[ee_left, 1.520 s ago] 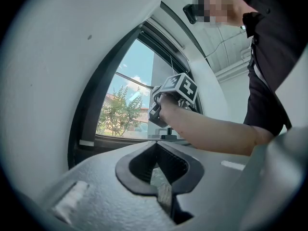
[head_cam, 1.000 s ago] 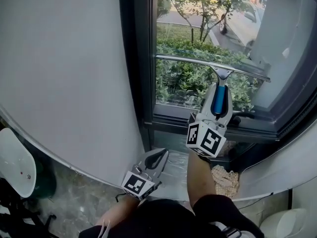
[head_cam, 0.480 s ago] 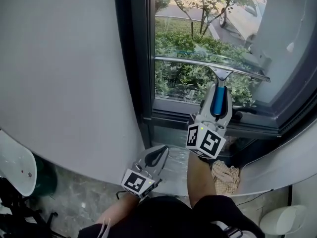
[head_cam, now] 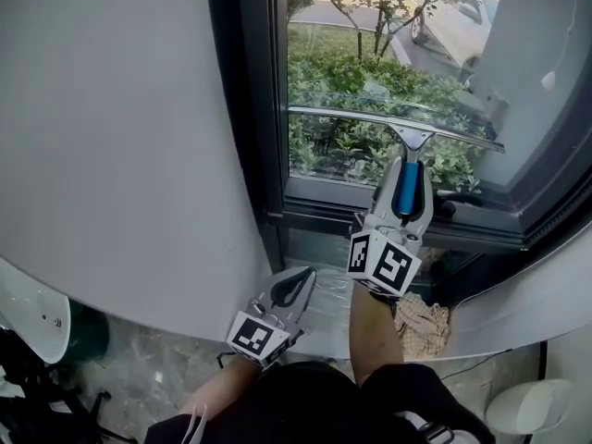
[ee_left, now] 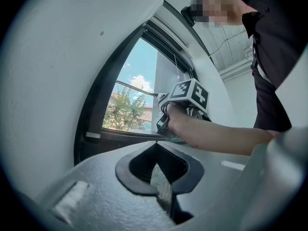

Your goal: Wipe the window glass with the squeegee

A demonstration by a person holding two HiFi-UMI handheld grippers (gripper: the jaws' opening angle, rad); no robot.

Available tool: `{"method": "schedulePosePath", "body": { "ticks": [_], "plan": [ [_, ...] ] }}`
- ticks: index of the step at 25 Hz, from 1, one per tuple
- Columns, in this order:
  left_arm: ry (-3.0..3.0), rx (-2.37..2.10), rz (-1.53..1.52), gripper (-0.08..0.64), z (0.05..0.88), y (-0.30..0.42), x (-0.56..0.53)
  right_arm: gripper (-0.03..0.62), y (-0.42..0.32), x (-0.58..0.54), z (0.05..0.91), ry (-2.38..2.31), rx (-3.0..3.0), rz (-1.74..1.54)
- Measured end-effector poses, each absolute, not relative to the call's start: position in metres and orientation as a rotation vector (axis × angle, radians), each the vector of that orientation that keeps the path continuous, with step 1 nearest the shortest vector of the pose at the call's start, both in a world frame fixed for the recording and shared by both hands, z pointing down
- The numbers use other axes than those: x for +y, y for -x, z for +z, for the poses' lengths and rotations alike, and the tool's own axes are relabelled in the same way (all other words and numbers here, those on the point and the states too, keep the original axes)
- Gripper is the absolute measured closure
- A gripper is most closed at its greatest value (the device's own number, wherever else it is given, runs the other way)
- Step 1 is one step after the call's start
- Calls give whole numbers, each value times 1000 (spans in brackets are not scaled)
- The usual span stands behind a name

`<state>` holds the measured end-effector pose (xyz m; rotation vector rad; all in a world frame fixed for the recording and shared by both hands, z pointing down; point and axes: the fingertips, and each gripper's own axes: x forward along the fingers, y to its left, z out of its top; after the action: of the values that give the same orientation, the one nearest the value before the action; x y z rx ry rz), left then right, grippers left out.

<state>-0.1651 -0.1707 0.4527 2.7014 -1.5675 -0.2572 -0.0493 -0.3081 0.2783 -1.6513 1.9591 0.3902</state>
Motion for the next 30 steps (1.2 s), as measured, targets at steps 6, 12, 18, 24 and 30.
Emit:
{"method": "schedulePosePath", "body": {
  "ticks": [6,12,18,24,30],
  "plan": [
    [-2691,-1577,-266,558,460,169,-170,459,50,-308,285,1659,1962,376],
    [-2690,-1573,-244,558,459,170,-167,459,49,-307,292,1671,1964,350],
    [-2685,-1563,-235,558,461,169,-165,459,49,-306,302,1686,1980,343],
    [-2687,-1559,-213,558,464,168,-163,459,50,-306,312,1699,1991,323],
    [-2689,-1554,-204,558,466,168,-160,459,49,-305,321,1712,1996,308]
  ]
}}
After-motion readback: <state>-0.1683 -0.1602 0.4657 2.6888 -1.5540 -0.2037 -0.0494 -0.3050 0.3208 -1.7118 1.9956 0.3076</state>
